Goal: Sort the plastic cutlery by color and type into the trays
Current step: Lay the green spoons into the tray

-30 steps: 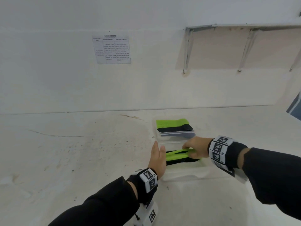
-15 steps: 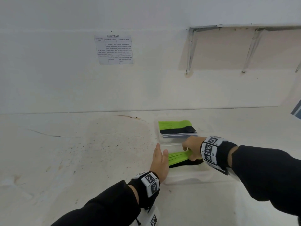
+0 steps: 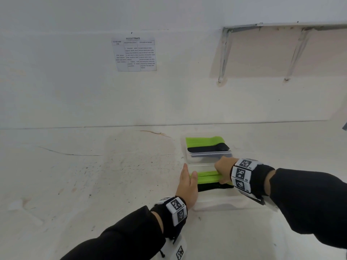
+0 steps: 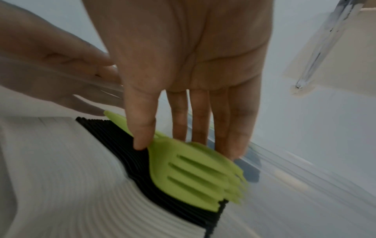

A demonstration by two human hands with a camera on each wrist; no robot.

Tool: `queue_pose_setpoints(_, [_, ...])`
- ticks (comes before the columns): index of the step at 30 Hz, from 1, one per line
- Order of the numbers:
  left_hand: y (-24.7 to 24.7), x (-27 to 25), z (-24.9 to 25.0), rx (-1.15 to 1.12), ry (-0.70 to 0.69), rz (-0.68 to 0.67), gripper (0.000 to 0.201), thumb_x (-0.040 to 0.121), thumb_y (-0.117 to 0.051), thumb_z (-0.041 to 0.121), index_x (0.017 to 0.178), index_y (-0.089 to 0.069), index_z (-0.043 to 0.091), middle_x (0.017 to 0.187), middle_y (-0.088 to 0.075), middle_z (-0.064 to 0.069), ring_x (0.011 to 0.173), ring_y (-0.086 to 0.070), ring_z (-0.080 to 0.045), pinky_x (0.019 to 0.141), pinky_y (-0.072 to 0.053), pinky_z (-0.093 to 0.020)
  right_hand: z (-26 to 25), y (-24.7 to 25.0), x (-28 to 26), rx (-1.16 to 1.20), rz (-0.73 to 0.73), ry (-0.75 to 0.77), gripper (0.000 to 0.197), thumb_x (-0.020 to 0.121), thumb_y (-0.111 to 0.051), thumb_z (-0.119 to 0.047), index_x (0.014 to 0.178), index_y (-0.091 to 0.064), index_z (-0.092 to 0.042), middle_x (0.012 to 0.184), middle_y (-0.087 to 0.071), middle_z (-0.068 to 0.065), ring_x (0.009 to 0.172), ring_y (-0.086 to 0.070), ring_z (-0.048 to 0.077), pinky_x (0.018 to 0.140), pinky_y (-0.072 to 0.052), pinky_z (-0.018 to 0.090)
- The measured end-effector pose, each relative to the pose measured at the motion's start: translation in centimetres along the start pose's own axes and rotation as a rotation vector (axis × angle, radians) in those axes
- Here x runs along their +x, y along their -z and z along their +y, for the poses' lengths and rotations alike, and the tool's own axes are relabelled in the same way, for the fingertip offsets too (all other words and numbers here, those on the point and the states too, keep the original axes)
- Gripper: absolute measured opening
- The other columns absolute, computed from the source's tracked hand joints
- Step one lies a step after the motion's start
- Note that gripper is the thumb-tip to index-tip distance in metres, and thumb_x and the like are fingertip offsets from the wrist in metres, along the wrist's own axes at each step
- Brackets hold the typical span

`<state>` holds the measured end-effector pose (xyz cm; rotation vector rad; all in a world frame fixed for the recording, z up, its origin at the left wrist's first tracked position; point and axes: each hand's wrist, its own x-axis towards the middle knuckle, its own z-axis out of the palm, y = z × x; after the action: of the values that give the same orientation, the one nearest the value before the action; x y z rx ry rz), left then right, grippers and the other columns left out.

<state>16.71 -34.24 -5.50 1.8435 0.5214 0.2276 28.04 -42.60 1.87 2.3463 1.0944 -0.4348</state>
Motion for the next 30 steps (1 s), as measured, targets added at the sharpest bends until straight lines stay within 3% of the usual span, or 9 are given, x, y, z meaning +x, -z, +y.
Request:
queue_pose_setpoints(3, [0.0, 0.0, 0.0, 0.009, 0.006, -0.007, 0.055, 0.103, -0.023, 0.029, 0.150, 0.000, 0.011, 0.159, -0.002, -0.002, 0.146, -0.003, -0.012, 0.115, -0.003, -0.023, 0.5, 0.7, -0.5, 0.107, 0.006, 0.038, 0.063, 0.085, -0.065, -0.034, 0.137, -0.040, -0.009, 0.138, -0.046, 0.011, 0.125, -0.047, 0.027, 0.099, -0.040, 0.034])
queue_pose_setpoints(5, [0.0, -0.1, 0.0, 0.014, 0.002, -0.015, 0.055, 0.103, -0.023, 0.030, 0.150, 0.000, 0.011, 0.159, -0.001, -0.002, 0.146, -0.003, -0.012, 0.116, -0.003, -0.023, 1.4, 1.4, -0.9, 0.123, 0.007, 0.026, 0.068, 0.083, -0.068, -0.033, 0.139, -0.038, -0.011, 0.140, -0.044, 0.007, 0.129, -0.042, 0.023, 0.103, -0.036, 0.030])
queue_pose_setpoints(9, [0.2, -0.1, 0.0, 0.015, -0.002, -0.024, 0.056, 0.103, -0.022, 0.029, 0.150, 0.001, 0.010, 0.159, 0.000, -0.002, 0.146, -0.002, -0.013, 0.116, -0.002, -0.023, 4.0, 0.8, -1.1, 0.077, -0.082, -0.089, 0.072, 0.072, -0.078, -0.033, 0.133, -0.048, -0.010, 0.134, -0.051, 0.006, 0.123, -0.051, 0.023, 0.099, -0.041, 0.027])
queue_pose_setpoints(13, [0.1, -0.1, 0.0, 0.016, -0.001, -0.029, 0.056, 0.103, -0.022, 0.030, 0.150, 0.002, 0.010, 0.159, 0.000, -0.002, 0.146, -0.002, -0.013, 0.115, -0.002, -0.023, 5.2, -1.1, -1.0, 0.133, -0.125, -0.120, 0.080, 0.059, -0.085, -0.043, 0.128, -0.054, -0.019, 0.127, -0.057, 0.000, 0.116, -0.056, 0.020, 0.093, -0.043, 0.022])
queue_pose_setpoints(18, [0.1, -0.1, 0.0, 0.021, 0.004, -0.026, 0.056, 0.103, -0.022, 0.030, 0.150, 0.001, 0.011, 0.159, 0.000, -0.002, 0.146, -0.001, -0.012, 0.115, -0.001, -0.022, 3.8, -1.7, -0.1, 0.038, -0.027, -0.110, 0.053, 0.077, -0.073, -0.033, 0.122, -0.058, -0.009, 0.123, -0.061, 0.006, 0.113, -0.060, 0.020, 0.094, -0.046, 0.027])
queue_pose_setpoints(21, [0.1, -0.1, 0.0, 0.023, 0.004, -0.029, 0.056, 0.103, -0.022, 0.030, 0.150, 0.002, 0.010, 0.159, 0.001, -0.002, 0.146, -0.001, -0.013, 0.115, -0.001, -0.023, 3.1, -1.7, -0.1, -0.022, -0.009, -0.117, 0.040, 0.084, -0.066, -0.026, 0.120, -0.061, -0.010, 0.122, -0.063, 0.004, 0.111, -0.061, 0.016, 0.092, -0.047, 0.024])
queue_pose_setpoints(23, [0.2, -0.1, 0.0, 0.027, 0.003, -0.036, 0.056, 0.103, -0.022, 0.030, 0.150, 0.002, 0.010, 0.159, 0.001, -0.002, 0.146, 0.000, -0.013, 0.115, -0.001, -0.023, 3.0, -1.6, -0.1, -0.041, -0.012, -0.131, 0.043, 0.083, -0.068, -0.028, 0.122, -0.059, -0.013, 0.124, -0.062, 0.002, 0.111, -0.061, 0.014, 0.091, -0.046, 0.021])
queue_pose_setpoints(27, [0.2, -0.3, 0.1, 0.035, 0.000, -0.035, 0.056, 0.103, -0.023, 0.029, 0.150, 0.001, 0.010, 0.159, 0.000, -0.002, 0.146, -0.001, -0.013, 0.115, -0.002, -0.022, 3.4, -0.9, -0.8, 0.071, -0.034, -0.122, 0.068, 0.077, -0.073, -0.036, 0.134, -0.047, -0.009, 0.134, -0.053, 0.006, 0.122, -0.052, 0.020, 0.097, -0.042, 0.025])
queue_pose_setpoints(30, [0.3, -0.3, 0.2, 0.038, -0.001, -0.036, 0.056, 0.103, -0.023, 0.029, 0.150, 0.001, 0.010, 0.159, 0.000, -0.003, 0.146, -0.002, -0.013, 0.115, -0.003, -0.022, 3.7, -1.0, -1.1, 0.104, 0.007, -0.119, 0.069, 0.078, -0.073, -0.034, 0.135, -0.043, -0.011, 0.136, -0.048, 0.006, 0.125, -0.048, 0.022, 0.098, -0.041, 0.026])
